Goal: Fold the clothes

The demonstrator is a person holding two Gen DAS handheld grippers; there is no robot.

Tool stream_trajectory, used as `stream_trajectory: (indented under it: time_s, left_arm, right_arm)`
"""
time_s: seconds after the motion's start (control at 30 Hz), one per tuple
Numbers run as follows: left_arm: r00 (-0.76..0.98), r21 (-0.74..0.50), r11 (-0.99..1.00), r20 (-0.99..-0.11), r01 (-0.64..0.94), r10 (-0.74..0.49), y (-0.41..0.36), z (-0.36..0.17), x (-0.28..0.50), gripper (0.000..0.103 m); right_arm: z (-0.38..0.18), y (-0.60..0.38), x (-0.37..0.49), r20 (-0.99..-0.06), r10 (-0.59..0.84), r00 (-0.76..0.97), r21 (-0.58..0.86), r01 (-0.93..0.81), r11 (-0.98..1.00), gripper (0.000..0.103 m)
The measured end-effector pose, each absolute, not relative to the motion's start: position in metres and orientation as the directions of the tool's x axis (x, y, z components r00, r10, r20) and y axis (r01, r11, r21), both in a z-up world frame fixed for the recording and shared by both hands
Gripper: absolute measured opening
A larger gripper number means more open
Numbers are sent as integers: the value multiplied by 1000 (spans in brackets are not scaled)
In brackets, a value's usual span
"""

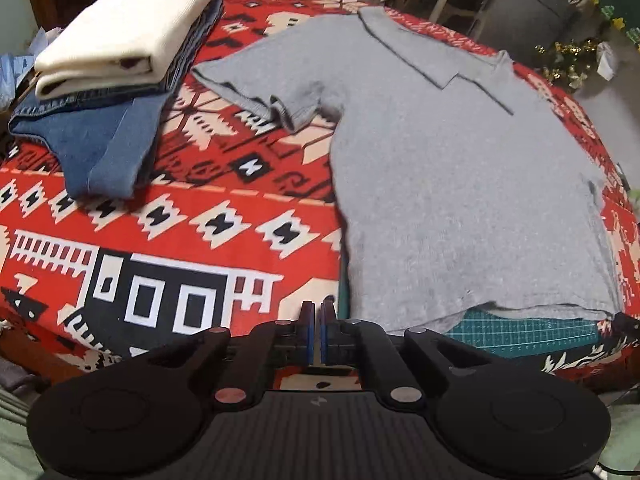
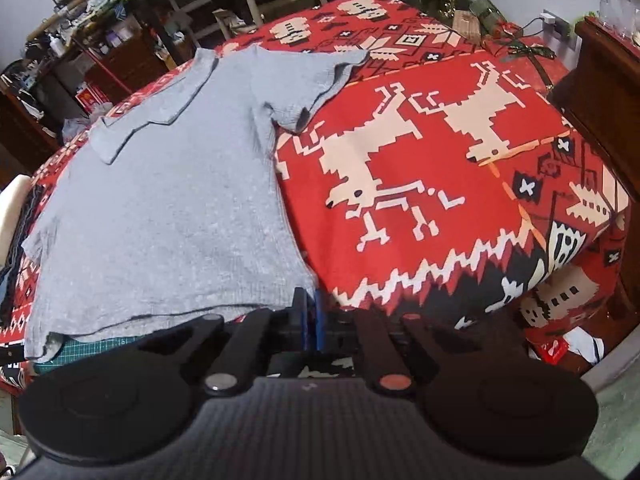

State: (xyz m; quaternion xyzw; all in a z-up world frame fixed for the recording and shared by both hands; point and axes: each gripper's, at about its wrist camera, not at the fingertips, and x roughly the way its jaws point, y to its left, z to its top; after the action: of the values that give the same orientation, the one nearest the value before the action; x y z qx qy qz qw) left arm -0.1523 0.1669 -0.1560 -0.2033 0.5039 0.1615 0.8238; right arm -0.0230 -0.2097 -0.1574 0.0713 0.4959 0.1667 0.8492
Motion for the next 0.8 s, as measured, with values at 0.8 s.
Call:
stream_trajectory:
  time_s: [0.8]
  left_arm:
    - [612,51,994,-785,-94,98,86,-143,-120,38]
  right_arm:
    - [-135,-109,-64,-738,471,482,131,-583,802,32]
